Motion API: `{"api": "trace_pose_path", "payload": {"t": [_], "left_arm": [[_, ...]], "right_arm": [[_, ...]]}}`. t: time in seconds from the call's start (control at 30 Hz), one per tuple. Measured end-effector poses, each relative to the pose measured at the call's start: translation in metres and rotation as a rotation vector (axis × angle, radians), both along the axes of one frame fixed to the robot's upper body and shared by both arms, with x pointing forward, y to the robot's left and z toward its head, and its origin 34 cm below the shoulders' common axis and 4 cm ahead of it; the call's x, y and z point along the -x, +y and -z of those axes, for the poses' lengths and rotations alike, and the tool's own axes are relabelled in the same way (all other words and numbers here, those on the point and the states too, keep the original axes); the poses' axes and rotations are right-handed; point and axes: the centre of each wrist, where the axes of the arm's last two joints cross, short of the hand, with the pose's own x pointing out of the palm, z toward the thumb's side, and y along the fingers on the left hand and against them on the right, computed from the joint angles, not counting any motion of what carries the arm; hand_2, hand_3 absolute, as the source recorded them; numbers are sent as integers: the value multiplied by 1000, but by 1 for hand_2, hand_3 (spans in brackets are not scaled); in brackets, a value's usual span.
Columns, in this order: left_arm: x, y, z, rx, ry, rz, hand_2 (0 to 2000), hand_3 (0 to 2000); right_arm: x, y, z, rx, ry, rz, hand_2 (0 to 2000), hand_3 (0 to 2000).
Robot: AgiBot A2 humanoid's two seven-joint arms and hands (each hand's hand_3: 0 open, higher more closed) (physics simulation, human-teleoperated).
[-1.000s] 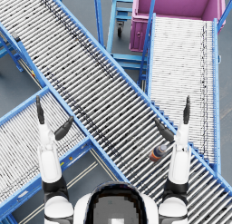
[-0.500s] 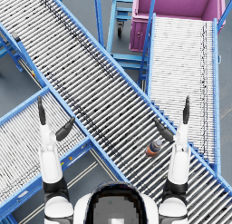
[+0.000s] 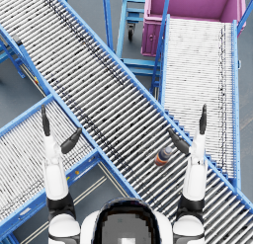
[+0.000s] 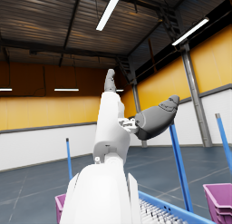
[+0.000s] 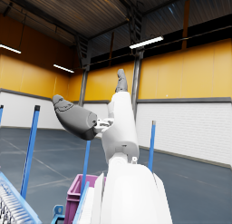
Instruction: Pick up the oil and place it on the left assembly line, put the cola on the right, and keep Sprite still
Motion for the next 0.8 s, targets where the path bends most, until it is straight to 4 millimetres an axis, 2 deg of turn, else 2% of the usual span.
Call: {"api": "trace_pose_path", "payload": {"t": [0.47,0.8], "left_arm": [[1,0,5,8,17,1,0,0],[4,-5,12,9,36,17,0,0]], "right_arm": [[0,2,7,-8,25,-6,0,0],[-1,8,35,-18,127,-27,0,0]]}}
